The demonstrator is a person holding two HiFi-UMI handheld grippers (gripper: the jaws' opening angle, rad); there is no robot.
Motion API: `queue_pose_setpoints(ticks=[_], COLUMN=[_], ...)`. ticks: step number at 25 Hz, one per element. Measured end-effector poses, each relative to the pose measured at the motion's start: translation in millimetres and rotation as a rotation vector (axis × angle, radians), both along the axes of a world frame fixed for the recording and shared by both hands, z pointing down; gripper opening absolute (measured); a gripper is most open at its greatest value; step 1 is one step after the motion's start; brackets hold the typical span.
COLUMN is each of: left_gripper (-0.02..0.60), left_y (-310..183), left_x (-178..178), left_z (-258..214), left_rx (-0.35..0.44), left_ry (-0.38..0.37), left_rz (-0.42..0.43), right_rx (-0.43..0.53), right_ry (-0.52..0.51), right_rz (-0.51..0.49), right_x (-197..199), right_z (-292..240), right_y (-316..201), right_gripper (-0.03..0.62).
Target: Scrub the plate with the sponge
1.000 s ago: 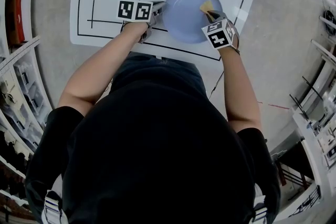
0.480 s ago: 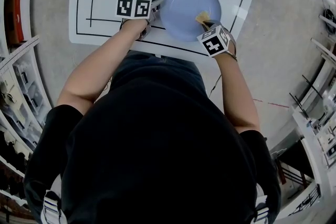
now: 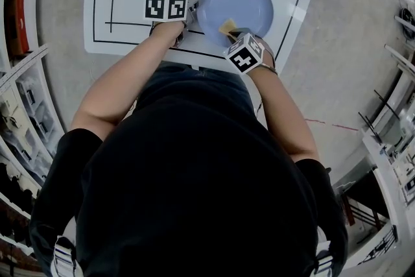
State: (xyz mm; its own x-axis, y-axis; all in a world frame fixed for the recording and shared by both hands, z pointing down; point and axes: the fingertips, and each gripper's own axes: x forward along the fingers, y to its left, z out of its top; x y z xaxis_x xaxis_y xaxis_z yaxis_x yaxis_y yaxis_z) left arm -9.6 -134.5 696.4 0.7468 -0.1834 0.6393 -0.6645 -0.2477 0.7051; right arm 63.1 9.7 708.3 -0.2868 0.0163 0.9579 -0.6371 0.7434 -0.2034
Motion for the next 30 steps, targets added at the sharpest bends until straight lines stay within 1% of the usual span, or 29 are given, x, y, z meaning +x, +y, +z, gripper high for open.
queue_pose_setpoints(ticks=[6,10,19,24,28,30], left_gripper=[0.031,0.031,0.031,0.031,0.031,0.031], left_y=[-1,0,4,4,4,5], left_x=[1,-1,-8,-9,-10,-11], left_z=[0,-1,-1,0,-1,-1], left_rx=[0.009,0.006,0.0,-0.004,-0.008,-0.012], left_ry=[-0.008,-0.009,-0.008,-0.004,0.001,0.002], left_rz=[-0.006,-0.011,-0.021,-0.026,-0.028,-0.03], right_rx=[0.0,0.024,0.061,0.103,0.153,0.181], right_ry=[-0.063,-0.075,-0.129,-0.15,-0.183,-0.177], right_rz=[-0.062,-0.109,-0.07,-0.041,0.01,0.029], right_x=[-37,-55,-69,-72,-64,-54], right_z=[0,1,-1,-4,-18,-23], right_y=[-6,-13,-34,-44,-50,-54], right_gripper=[0.032,0.032,0.032,0.032,0.029,0.029])
